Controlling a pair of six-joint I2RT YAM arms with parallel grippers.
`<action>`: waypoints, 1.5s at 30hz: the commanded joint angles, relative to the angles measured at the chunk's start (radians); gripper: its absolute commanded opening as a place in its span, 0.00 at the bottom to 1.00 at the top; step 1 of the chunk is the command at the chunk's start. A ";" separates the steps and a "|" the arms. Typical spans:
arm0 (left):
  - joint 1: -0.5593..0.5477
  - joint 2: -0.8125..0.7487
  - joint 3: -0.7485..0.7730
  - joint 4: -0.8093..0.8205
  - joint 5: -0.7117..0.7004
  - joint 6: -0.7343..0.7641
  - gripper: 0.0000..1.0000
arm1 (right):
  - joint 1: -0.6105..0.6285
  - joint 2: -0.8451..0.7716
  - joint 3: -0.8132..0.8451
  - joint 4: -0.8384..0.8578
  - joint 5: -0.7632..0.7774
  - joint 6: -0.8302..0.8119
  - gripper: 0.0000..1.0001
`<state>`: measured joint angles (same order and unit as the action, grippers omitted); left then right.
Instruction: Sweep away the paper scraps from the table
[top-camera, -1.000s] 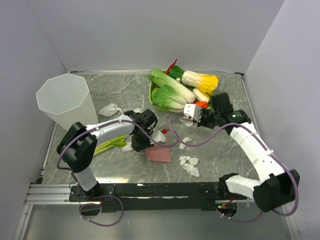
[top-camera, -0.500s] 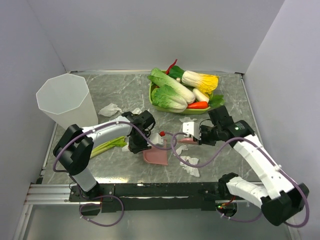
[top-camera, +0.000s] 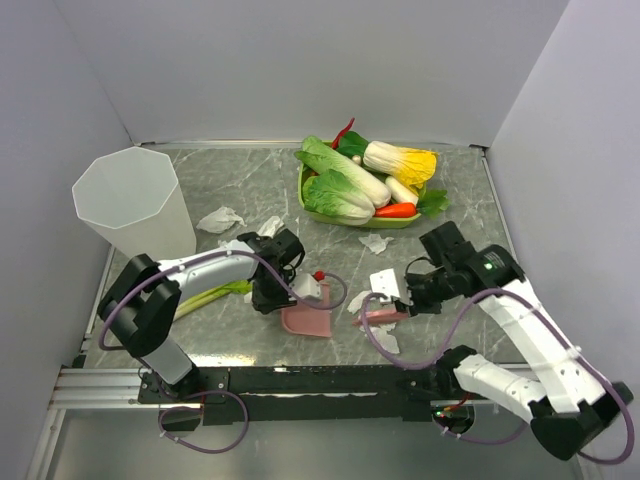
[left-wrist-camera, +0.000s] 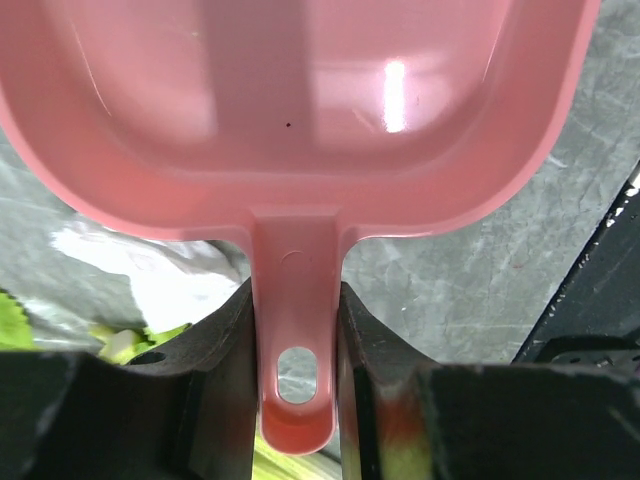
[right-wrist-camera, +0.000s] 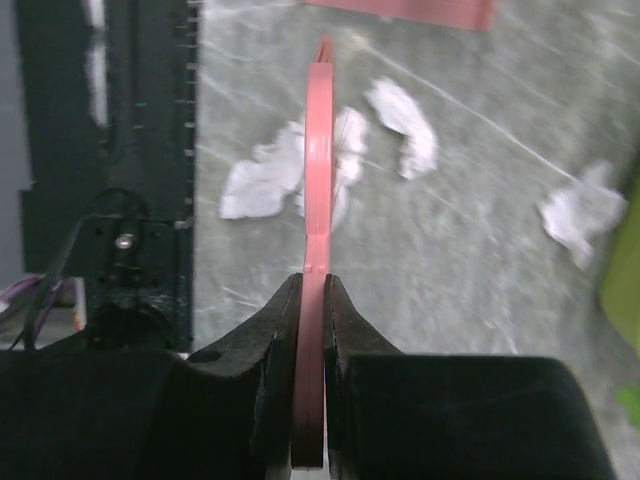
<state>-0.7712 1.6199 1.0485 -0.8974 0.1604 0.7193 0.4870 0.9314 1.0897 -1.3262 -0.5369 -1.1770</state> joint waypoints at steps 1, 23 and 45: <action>-0.002 -0.064 -0.054 0.055 0.016 0.022 0.01 | 0.064 0.044 -0.033 -0.237 -0.066 -0.055 0.00; -0.002 -0.008 0.010 0.115 -0.001 -0.113 0.02 | -0.034 0.302 0.257 0.068 0.035 0.287 0.00; -0.033 0.144 0.183 0.069 -0.107 -0.071 0.03 | -0.377 0.308 0.137 0.320 0.063 1.238 0.00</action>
<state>-0.7986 1.7329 1.1542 -0.7776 0.1181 0.5934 0.2272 1.2011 1.2205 -1.0554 -0.1265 -0.1402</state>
